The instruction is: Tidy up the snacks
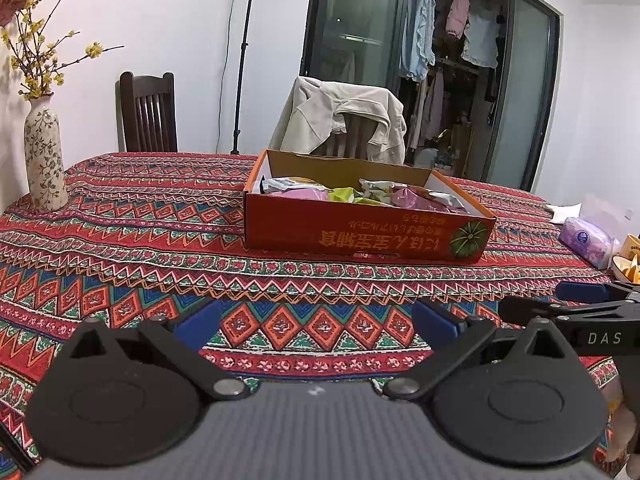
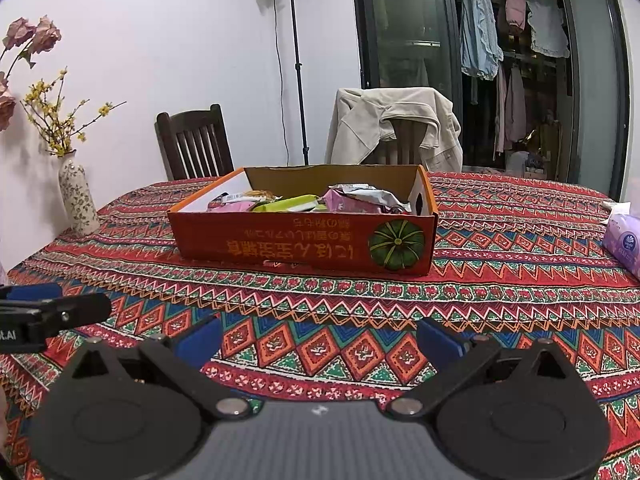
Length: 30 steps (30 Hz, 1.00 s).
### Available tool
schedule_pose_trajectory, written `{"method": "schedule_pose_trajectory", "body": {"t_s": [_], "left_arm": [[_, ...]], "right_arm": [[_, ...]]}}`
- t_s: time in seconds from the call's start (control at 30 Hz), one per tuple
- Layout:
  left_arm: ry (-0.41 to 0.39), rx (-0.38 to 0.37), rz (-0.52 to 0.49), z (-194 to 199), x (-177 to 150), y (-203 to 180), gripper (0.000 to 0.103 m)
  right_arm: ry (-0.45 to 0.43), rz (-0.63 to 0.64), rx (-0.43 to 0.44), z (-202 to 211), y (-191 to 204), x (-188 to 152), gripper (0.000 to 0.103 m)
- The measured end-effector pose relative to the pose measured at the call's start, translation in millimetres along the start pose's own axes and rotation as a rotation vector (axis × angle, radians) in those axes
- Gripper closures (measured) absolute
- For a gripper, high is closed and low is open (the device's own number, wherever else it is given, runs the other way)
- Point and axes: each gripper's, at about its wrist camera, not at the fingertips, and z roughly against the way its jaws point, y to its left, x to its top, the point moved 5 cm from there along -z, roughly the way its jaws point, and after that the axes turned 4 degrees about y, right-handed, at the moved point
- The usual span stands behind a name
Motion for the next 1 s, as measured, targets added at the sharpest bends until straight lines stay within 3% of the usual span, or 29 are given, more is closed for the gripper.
{"method": "schedule_pose_trajectory", "body": {"t_s": [1.0], "left_arm": [[-0.007, -0.007, -0.007, 0.6, -1.0, -1.3, 0.000]], "right_arm": [[0.003, 0.002, -0.003, -0.3, 0.7, -2.4, 0.000]]}}
